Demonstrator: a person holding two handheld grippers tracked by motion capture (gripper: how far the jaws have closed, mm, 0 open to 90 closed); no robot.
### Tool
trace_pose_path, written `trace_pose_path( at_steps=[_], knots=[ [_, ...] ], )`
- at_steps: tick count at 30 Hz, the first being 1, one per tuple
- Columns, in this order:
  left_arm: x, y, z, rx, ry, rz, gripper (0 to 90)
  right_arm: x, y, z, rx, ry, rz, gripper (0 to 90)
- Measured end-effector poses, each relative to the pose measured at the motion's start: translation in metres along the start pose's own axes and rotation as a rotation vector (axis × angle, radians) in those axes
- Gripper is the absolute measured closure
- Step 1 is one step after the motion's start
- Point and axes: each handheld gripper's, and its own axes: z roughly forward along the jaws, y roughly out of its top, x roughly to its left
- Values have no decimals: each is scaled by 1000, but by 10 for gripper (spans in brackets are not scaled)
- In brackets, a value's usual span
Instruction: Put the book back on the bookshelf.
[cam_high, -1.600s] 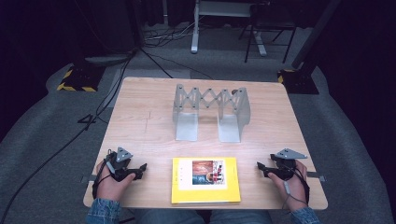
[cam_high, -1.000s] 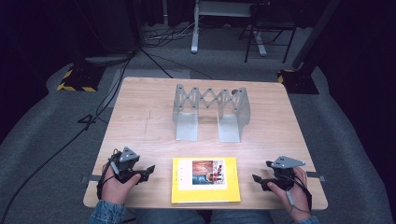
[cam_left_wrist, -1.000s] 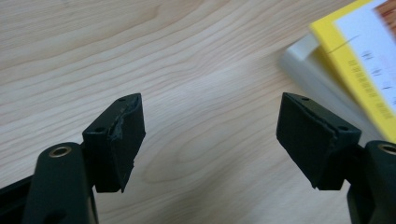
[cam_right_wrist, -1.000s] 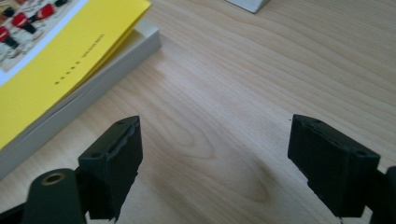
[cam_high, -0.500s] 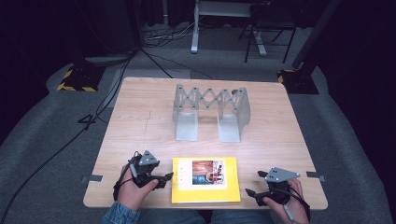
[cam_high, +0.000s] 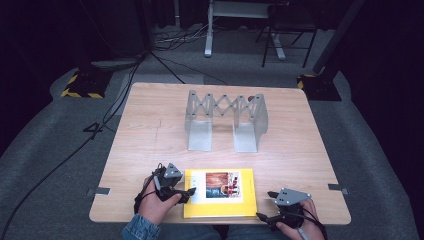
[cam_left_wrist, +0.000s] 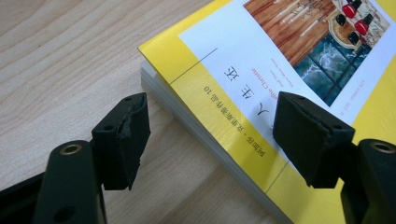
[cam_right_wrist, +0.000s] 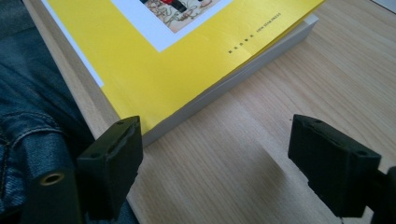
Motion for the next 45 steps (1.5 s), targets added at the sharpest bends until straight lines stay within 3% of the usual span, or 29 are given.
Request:
trace_pose_path(
  at_steps=[3,10,12,20,26,29,32,37,38,40,45],
  knots=[
    [2,0,3,7,-10,-26,283,6,0,-1,-2,42,-12,156],
    [5,-1,5,5,-46,-64,317,11,-1,8,16,61,-23,153],
    [7,-2,6,-6,-57,-86,312,12,-1,10,7,57,-28,153],
    [4,0,9,-2,-68,-86,327,12,1,18,-32,40,-21,138],
    [2,1,8,2,-57,-79,338,14,2,19,-32,35,-16,135],
    [-4,5,6,19,-27,-34,357,15,1,19,-33,32,-11,135],
    [-6,6,5,17,-14,-17,362,15,1,19,-33,30,-10,135],
    [-8,7,3,0,-13,4,396,15,1,19,-36,30,-10,135],
    [-9,8,0,-10,-12,31,412,15,1,19,-37,30,-10,135],
    [-11,9,-1,-21,-22,43,456,15,1,19,-35,29,-9,135],
    [-11,8,-1,-22,-32,42,509,15,1,19,-36,28,-9,135]
  ],
)
